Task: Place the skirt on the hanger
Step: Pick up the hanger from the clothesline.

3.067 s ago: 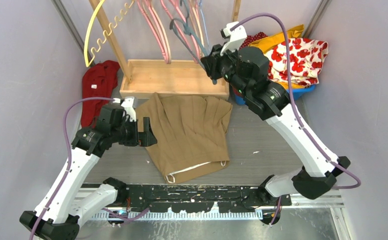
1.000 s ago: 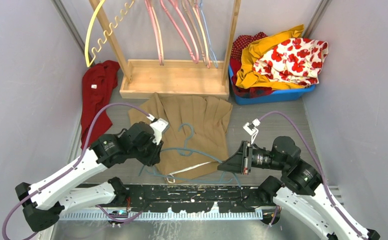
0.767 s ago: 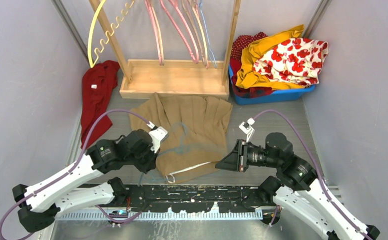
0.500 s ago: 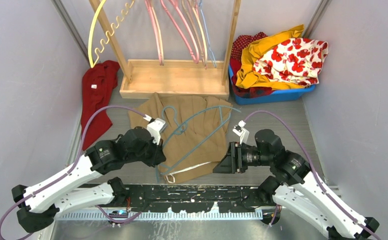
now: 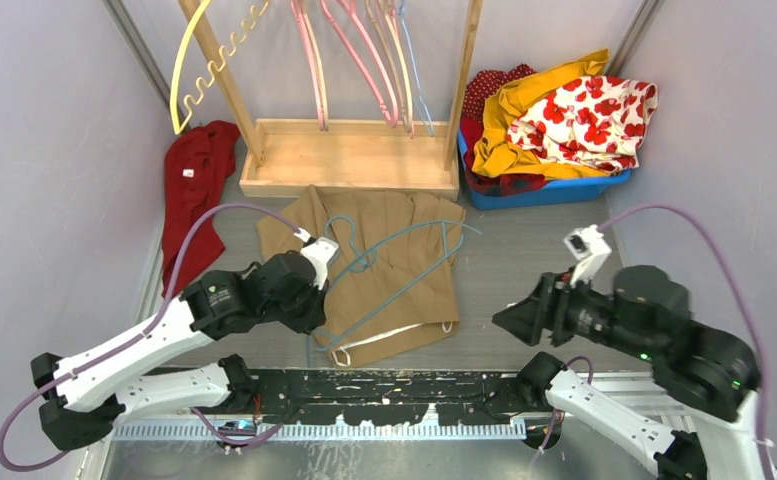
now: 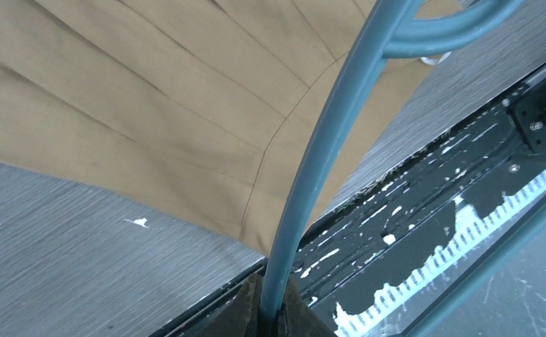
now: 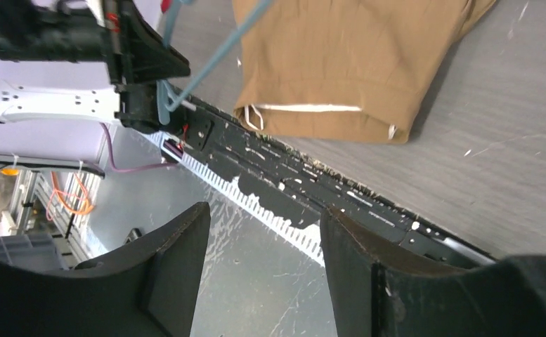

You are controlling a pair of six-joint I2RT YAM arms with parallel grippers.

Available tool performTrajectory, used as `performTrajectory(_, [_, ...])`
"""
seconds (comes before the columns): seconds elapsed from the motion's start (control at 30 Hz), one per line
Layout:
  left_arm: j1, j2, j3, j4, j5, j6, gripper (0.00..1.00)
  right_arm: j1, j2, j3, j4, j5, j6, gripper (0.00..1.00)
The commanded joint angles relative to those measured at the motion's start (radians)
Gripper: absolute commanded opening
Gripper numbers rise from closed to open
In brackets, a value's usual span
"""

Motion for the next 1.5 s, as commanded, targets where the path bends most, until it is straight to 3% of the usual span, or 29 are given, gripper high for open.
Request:
performTrajectory(0.0, [-0.045, 0.065, 0.088, -0.085, -0.053, 0.021, 0.0, 0.004, 0.103, 0.18, -0.128, 0.098, -0.104, 0.63])
performTrajectory(0.3, [-0.361, 0.229, 0.23, -0.213, -0.246, 0.04, 0.0, 0.004, 0.379, 0.368, -0.096, 0.039, -0.289, 0.62])
performTrajectory(0.6, [-0.653, 0.279, 0.309, -0.222, -0.456, 0.011, 0.0, 0.025, 0.483, 0.3, -0.029, -0.207, -0.369, 0.63])
performTrajectory(0.73, [-0.669, 0.289, 0.321, -0.209, -0.478, 0.029, 0.0, 0.032, 0.455, 0.239, -0.001, -0.369, -0.349, 0.64])
performTrajectory(0.97, [-0.67, 0.268, 0.315, -0.179, -0.491, 0.056, 0.0, 0.033, 0.374, 0.116, 0.05, -0.487, -0.299, 0.62])
performTrajectory(1.33, [-0.67, 0.266, 0.319, -0.144, -0.504, 0.077, 0.0, 0.051, 0.365, -0.015, 0.15, -0.523, -0.263, 0.58])
performTrajectory(1.47, [-0.669, 0.274, 0.314, -0.124, -0.504, 0.085, 0.0, 0.067, 0.387, -0.023, 0.173, -0.508, -0.257, 0.49])
